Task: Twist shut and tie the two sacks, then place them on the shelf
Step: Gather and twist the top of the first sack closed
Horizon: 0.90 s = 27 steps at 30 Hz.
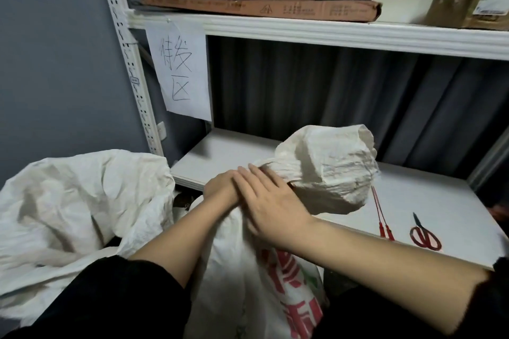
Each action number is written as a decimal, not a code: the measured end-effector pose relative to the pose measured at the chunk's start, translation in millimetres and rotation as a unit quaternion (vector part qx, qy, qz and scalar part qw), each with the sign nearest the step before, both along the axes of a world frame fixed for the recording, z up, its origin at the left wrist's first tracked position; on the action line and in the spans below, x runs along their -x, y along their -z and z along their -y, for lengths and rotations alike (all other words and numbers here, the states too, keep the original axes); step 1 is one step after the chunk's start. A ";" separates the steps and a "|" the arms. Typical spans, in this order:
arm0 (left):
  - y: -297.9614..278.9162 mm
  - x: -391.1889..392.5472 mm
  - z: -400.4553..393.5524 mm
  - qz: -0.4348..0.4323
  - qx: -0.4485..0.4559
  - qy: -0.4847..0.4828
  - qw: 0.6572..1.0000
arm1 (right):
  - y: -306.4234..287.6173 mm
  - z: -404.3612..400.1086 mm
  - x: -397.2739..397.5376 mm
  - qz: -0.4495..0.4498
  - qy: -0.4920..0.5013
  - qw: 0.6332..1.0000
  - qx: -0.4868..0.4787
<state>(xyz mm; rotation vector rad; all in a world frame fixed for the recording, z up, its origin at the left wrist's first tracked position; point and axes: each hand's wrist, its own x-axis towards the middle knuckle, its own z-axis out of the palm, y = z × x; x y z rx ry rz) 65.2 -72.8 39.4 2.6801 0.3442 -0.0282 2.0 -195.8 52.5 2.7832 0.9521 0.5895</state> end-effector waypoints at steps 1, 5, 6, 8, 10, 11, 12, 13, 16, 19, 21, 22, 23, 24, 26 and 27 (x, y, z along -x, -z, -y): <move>-1.6 -0.6 0.5 -0.005 0.015 0.009 1.000 | 13.2 7.1 -10.9 0.026 0.011 0.999 0.016; 0.3 5.3 -8.9 -0.016 0.129 0.084 0.988 | 29.2 47.0 -51.6 0.138 -0.048 0.986 0.081; 1.5 8.7 -10.5 -0.024 0.177 0.102 0.979 | 24.9 53.2 -59.1 0.141 -0.047 0.984 0.095; 1.9 15.2 -11.0 -0.032 0.282 0.145 0.948 | 17.6 59.1 -68.5 0.123 -0.031 0.986 0.105; 2.9 18.0 -12.8 -0.044 0.328 0.175 0.927 | 14.4 60.1 -76.3 0.112 -0.025 0.989 0.092; 1.9 19.4 -13.4 -0.050 0.335 0.187 0.922 | 15.0 60.1 -80.5 0.116 -0.029 0.990 0.080; 1.0 21.1 -12.7 -0.058 0.342 0.198 0.917 | 16.1 59.8 -85.1 0.125 -0.042 0.989 0.061; -0.7 22.8 -11.0 -0.066 0.345 0.210 0.912 | 16.1 59.7 -90.0 0.131 -0.060 0.989 0.039; -2.5 22.6 -7.7 -0.064 0.319 0.244 0.914 | 4.1 58.4 -101.4 0.094 -0.114 0.989 -0.025; 1.0 18.8 -10.4 -0.019 0.231 0.252 0.940 | -24.6 52.5 -101.7 -0.059 -0.074 0.996 0.003; 1.7 16.3 -13.6 0.016 0.100 0.247 0.964 | -38.2 47.4 -100.0 -0.154 -0.016 0.987 0.041; 1.6 16.5 -14.3 0.043 0.040 0.250 0.966 | -43.7 44.9 -98.9 -0.196 0.002 0.980 0.047; 1.1 17.4 -14.1 0.080 -0.011 0.256 0.963 | -47.5 42.8 -98.6 -0.240 0.017 0.970 0.044; 2.0 18.3 -13.2 0.125 -0.051 0.262 0.956 | -50.2 42.5 -98.4 -0.290 0.029 0.956 0.037; 7.7 19.8 -11.7 0.208 -0.116 0.265 0.934 | -54.3 46.3 -98.2 -0.409 0.042 0.911 -0.005; 11.3 20.5 -11.3 0.233 -0.142 0.266 0.925 | -54.1 50.1 -97.9 -0.467 0.048 0.882 -0.036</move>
